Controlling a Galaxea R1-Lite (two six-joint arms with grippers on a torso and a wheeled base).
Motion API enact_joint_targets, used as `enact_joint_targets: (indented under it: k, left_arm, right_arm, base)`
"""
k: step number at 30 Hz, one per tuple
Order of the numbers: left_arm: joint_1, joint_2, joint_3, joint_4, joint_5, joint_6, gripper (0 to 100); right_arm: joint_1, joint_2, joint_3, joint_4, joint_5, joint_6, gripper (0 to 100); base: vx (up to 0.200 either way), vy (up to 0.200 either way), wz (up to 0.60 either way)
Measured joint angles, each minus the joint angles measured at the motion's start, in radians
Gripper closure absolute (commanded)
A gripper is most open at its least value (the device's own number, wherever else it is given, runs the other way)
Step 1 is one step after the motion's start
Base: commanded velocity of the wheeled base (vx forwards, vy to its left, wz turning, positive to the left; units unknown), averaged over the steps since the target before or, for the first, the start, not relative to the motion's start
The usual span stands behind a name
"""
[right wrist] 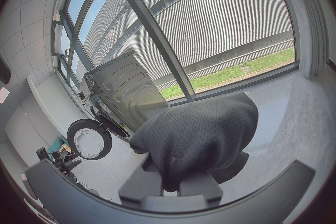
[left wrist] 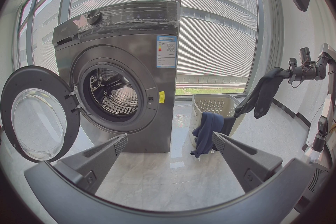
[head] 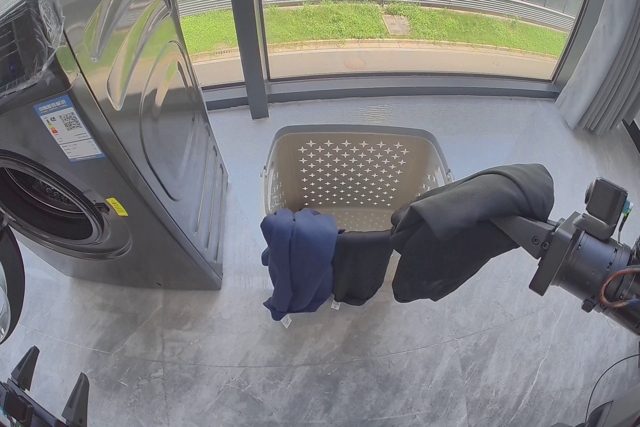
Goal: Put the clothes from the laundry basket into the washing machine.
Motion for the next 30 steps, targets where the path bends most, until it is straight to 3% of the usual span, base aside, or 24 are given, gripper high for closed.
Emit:
enact_joint_targets:
  k: [10,30]
  left_arm:
    - [0.001,0.000,0.000,0.000,0.000,-0.001,0]
    - [0.000,0.000,0.000,-0.001,0.000,-0.002,0]
  right_arm:
    - [0.000,0.007,0.001,-0.001,0.028,0.003,100]
    - [0.000,0.008,0.000,-0.002,0.030,0.002,100]
  base:
    - [0.000,0.200,0.00]
    - [0.000,0.200,0.00]
